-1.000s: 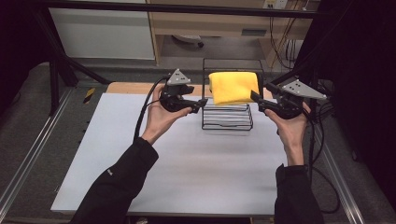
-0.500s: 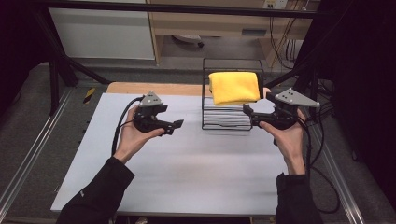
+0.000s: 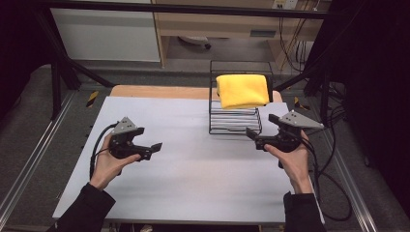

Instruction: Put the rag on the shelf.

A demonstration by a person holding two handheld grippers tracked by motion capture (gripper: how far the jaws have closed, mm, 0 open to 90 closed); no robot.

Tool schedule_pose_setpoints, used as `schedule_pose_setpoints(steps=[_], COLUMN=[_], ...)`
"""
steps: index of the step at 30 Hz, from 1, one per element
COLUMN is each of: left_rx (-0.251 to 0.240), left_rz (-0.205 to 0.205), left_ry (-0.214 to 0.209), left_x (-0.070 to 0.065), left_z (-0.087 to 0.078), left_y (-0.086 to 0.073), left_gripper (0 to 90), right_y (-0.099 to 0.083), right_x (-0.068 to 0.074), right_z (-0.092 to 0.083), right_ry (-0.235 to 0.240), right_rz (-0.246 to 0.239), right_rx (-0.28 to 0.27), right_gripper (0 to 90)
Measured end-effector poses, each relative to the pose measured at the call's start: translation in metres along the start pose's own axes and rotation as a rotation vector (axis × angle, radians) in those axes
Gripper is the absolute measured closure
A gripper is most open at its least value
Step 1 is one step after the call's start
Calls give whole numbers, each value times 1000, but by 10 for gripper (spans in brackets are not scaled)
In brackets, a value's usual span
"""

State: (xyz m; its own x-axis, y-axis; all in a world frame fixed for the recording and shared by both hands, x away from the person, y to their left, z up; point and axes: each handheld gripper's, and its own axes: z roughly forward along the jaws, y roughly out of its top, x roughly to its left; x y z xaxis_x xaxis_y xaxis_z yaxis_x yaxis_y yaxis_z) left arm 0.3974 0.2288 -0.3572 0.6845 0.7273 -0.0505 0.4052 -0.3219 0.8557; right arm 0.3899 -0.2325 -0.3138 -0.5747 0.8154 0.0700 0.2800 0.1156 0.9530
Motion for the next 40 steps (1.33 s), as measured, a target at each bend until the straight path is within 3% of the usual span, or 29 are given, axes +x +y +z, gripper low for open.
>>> schedule_pose_setpoints(steps=[9,16,21,27,36,40], left_rx=[32,66,91,96,94,101], left_rz=[-21,-39,-44,-49,-57,-56], left_ry=[13,19,17,15,10,10], left_x=[7,11,13,16,17,17], left_z=[-8,-5,-5,-9,-14,-14], left_y=[-45,-75,-91,-102,-108,-110], left_gripper=[68,62,60,53,43,40], right_y=[-40,-80,-105,-127,-143,-143], right_x=[5,4,-1,-7,-11,-12], right_z=[2,5,3,-2,-8,-10], right_ry=[59,98,109,108,89,84], right_rz=[20,35,12,4,22,35], right_rx=[49,127,171,231,268,253], right_gripper=[6,5,5,5,5,5])
